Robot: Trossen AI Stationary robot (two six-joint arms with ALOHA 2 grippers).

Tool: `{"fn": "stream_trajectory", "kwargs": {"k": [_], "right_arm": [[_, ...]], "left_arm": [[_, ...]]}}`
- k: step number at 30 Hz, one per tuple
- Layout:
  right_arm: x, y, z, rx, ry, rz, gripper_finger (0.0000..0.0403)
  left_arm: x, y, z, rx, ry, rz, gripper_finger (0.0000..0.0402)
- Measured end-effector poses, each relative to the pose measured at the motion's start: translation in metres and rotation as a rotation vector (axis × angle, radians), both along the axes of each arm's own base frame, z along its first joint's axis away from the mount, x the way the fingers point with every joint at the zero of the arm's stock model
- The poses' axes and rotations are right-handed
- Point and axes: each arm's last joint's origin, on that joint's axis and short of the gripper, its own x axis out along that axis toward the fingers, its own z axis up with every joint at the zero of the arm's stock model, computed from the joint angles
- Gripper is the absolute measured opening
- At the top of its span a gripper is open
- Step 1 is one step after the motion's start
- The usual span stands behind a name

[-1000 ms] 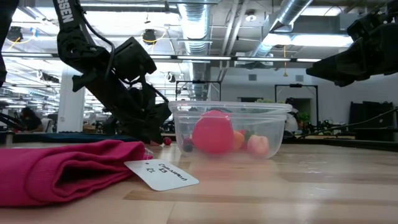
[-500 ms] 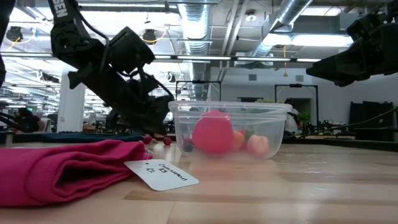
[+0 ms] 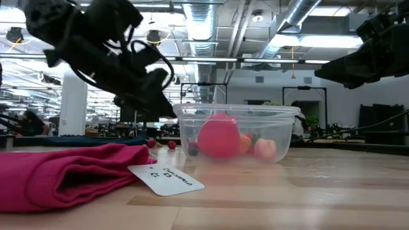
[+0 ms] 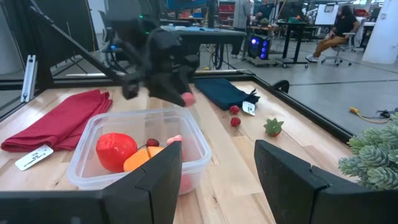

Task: Pick and placing Produce into tupperware
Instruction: Put the pink peach into the transparent bin

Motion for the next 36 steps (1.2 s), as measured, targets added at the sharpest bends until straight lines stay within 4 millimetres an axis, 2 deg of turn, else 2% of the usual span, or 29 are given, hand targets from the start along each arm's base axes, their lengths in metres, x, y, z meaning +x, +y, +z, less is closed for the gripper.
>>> {"fn": "stream_trajectory", "kwargs": {"k": [9, 16, 24, 30, 36], "right_arm": [[0.0, 0.0, 0.0, 0.0, 0.0, 0.0, 0.0224], [0.0, 0.0, 0.0, 0.0, 0.001, 0.0, 0.0224], [0.0, 0.0, 0.0, 0.0, 0.0, 0.0, 0.0224], [0.0, 0.0, 0.0, 0.0, 0.0, 0.0, 0.0224], [0.0, 0.0, 0.0, 0.0, 0.0, 0.0, 0.0224]], "left_arm": [[-0.009, -0.031, 0.024, 0.048, -0.039, -0.169, 0.0094], [-0.012, -0.048, 0.031, 0.017, -0.058, -0.332, 0.0094], [-0.01, -0.059, 0.033, -0.104, -0.068, -0.643, 0.01], [-0.01, -0.06, 0.033, -0.11, -0.073, -0.688, 0.0122], [-0.007, -0.059, 0.037, -0.104, -0.117, -0.729, 0.0163]]}}
